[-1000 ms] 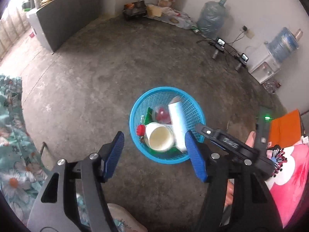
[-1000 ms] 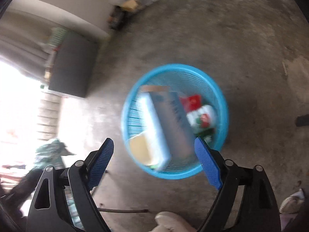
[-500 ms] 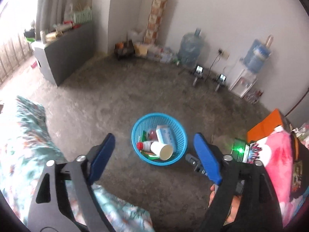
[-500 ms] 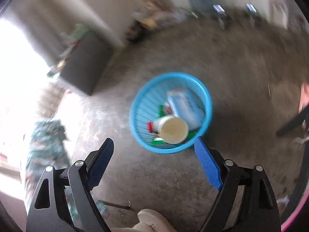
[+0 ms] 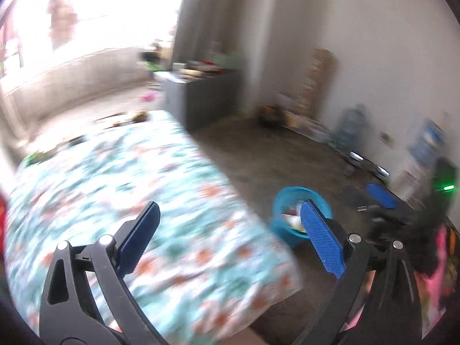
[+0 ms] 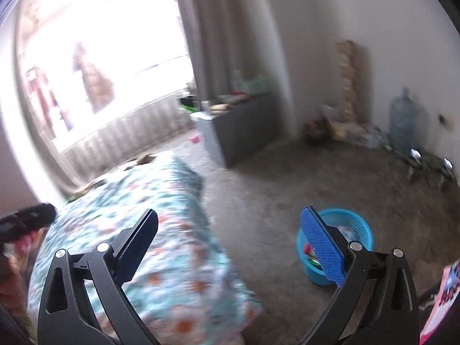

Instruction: Collect trash

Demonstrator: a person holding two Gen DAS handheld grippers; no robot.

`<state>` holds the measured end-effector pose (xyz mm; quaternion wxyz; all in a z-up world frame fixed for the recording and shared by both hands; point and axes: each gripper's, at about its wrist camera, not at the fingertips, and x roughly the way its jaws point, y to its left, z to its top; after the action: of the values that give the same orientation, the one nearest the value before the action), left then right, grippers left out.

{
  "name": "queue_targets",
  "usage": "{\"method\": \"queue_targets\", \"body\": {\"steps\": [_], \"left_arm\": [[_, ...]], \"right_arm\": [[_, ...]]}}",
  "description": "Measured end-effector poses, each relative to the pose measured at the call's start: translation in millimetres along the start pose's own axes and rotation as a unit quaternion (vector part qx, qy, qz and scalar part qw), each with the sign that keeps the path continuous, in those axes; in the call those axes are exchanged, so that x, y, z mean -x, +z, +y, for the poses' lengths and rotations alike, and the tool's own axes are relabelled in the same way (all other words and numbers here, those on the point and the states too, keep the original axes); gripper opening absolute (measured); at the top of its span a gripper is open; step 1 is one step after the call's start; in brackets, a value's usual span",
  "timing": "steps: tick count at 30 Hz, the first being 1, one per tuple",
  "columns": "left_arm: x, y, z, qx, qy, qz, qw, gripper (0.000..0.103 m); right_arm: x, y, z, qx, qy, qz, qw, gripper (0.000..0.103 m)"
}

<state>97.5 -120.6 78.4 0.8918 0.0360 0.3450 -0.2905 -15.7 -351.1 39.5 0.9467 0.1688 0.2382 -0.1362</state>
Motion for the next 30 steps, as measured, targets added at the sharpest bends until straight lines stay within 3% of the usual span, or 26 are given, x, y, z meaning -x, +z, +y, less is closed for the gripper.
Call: {"method": "queue_targets", "body": {"steps": [4, 10, 14, 19, 22, 30], "left_arm": [[31.2, -30.1, 34.1, 0.052, 0.088, -0.023, 0.9945, 0.094], [58.7, -81.0, 61.3, 0.078, 0.194, -0.014, 0.9777, 0.094], [74.9, -118.3, 75.2, 0.098, 0.249, -0.006, 0.9634, 0.094], [75.3, -151.5, 88.5, 0.147, 0.27, 0.051, 0.9503, 0.094], [70.7, -160.8, 93.5, 0.16, 0.271, 0.07, 0.9467, 0.094], [62.2, -152.4, 89.5, 0.157, 0.266, 0.074, 0.9482, 0.094]], "right_arm": [[6.4, 0.3, 49.9, 0.041, 0.036, 0.028, 0.998, 0.097], [23.2, -28.7, 111.3, 0.145, 0.011, 0.066, 0.987, 0.097], [28.1, -69.2, 130.0, 0.168, 0.007, 0.131, 0.977, 0.097], [25.8, -108.2, 129.1, 0.201, -0.027, 0.161, 0.966, 0.097], [24.5, -115.3, 130.4, 0.204, -0.032, 0.175, 0.963, 0.097], [13.4, -119.1, 123.3, 0.183, -0.043, 0.197, 0.962, 0.097]]}}
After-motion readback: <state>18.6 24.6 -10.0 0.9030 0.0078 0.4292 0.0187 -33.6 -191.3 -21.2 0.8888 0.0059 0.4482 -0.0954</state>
